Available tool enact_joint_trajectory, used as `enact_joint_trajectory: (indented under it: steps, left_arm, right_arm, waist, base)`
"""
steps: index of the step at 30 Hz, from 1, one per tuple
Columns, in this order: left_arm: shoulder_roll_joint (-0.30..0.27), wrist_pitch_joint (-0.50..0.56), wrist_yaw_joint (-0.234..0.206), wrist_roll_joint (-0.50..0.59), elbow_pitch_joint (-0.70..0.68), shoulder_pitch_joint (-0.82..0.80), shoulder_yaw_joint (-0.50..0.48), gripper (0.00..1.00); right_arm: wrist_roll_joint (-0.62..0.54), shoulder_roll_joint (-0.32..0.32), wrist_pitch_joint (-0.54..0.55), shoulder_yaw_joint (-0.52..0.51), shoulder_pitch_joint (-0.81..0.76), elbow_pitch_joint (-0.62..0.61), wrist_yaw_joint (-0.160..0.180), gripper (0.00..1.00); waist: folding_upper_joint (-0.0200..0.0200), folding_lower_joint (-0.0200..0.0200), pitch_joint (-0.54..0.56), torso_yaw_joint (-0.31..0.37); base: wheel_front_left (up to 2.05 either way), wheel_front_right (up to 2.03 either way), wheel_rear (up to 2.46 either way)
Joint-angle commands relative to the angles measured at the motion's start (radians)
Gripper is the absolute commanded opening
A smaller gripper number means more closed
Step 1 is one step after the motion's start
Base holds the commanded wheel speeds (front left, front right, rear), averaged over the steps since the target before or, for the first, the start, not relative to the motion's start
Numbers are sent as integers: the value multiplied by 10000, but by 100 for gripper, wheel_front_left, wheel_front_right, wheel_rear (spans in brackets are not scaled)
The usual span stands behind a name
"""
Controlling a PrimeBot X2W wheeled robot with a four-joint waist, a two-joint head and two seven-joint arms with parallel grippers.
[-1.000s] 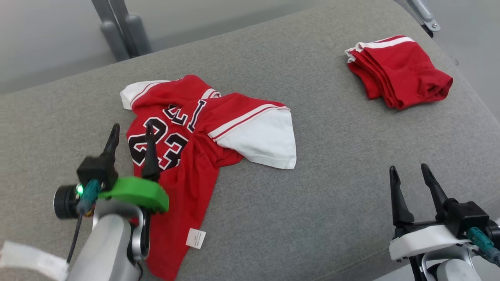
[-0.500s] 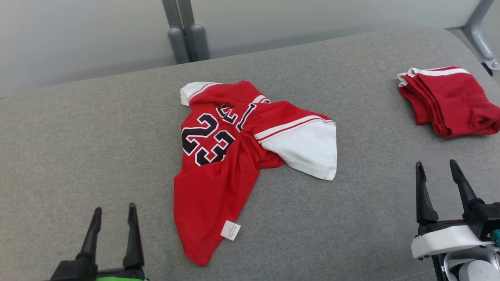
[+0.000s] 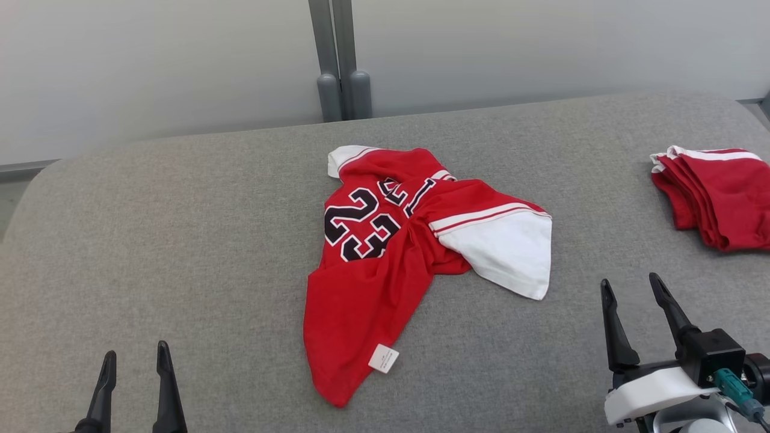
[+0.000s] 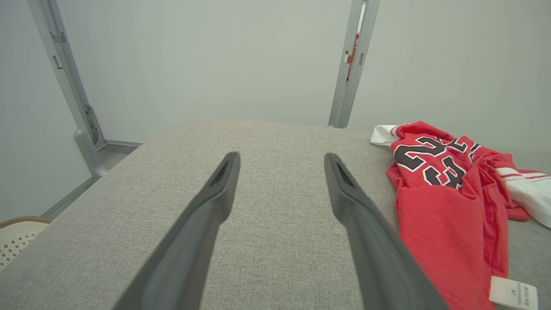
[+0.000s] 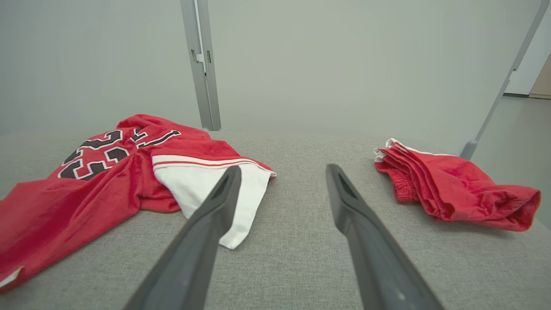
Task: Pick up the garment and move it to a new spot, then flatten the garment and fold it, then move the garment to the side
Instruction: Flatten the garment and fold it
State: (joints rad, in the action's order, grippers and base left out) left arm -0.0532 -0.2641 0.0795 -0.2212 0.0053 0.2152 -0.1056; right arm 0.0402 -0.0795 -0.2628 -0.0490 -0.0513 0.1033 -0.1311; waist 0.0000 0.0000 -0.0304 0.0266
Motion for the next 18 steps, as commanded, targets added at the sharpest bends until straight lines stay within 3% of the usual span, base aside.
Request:
enact_joint_trajectory:
  steps: [1,18]
  left_arm:
    - [14,1,67,141,21,73,-51,100]
    - [27,0,37,-61,141,-135,21,100]
  right_arm:
    - [-60,-14,-26,35,31,18,7,100]
    - [11,-17,-26,115,74,39,7,100]
  waist:
    - [0,0,11,-40]
    - [0,0,-124,11]
  base:
    - [0,0,0]
    - [0,0,0]
